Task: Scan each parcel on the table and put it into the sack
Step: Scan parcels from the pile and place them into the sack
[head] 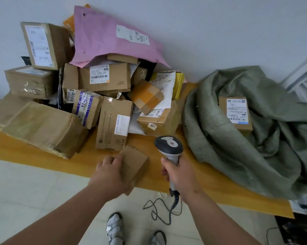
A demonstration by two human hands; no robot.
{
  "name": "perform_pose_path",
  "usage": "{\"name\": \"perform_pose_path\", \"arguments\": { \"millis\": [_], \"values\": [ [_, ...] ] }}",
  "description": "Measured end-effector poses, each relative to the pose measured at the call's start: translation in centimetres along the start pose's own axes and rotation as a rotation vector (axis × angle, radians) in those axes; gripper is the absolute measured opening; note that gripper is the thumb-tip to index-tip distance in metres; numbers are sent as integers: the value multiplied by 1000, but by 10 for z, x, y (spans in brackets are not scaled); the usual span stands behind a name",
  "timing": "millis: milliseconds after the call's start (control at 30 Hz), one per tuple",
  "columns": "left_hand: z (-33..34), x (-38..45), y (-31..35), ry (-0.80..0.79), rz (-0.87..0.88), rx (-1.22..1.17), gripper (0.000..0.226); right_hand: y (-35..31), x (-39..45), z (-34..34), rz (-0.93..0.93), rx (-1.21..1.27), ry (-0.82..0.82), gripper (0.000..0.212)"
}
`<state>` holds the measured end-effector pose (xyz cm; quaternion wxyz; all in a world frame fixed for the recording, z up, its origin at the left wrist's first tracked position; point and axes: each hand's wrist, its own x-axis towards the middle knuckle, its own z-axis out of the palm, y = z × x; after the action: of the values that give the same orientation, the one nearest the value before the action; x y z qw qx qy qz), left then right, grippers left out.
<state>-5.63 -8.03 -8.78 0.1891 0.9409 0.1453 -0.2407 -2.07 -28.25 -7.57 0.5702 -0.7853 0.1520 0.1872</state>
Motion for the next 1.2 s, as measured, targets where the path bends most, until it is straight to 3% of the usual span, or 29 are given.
{"name": "perform_pose_path", "arguments": {
  "millis": [67, 167, 267, 400, 533, 667, 767, 867, 1033, 1200],
  "values": [
    [-3, -1, 1, -41, -119, -408, 114, 4, -2, -7, 3, 24, -13, 17],
    [-12, -12, 11, -148, -205, -1159, 87, 3, -5, -17, 27, 164, -17, 17],
    [-18, -27, 25, -226, -167, -1457, 66, -2, -8, -25, 59, 306, -12, 16],
    [-22, -41, 45, -340, -93, -1664, 45, -15, -13, -37, 17, 405, -30, 20],
    [-24, -44, 65, -349, -62, -1724, 43, -28, -23, -55, -39, 521, -65, 19],
    [-29, -48, 88, -120, -44, -1522, 37, -31, -32, -81, -128, 547, 14, 18],
    [-34, -51, 99, -104, 16, -1407, 43, -35, -35, -86, -145, 524, 12, 17],
    [-36, -57, 111, -129, 61, -1341, 26, -36, -40, -95, -162, 469, 15, 17],
    [-40, -55, 117, -237, 95, -1305, 69, -32, -46, -110, -200, 425, -3, 25],
    [-41, -56, 122, -169, 98, -1336, 72, -30, -51, -121, -157, 425, 61, 14]
  ]
}}
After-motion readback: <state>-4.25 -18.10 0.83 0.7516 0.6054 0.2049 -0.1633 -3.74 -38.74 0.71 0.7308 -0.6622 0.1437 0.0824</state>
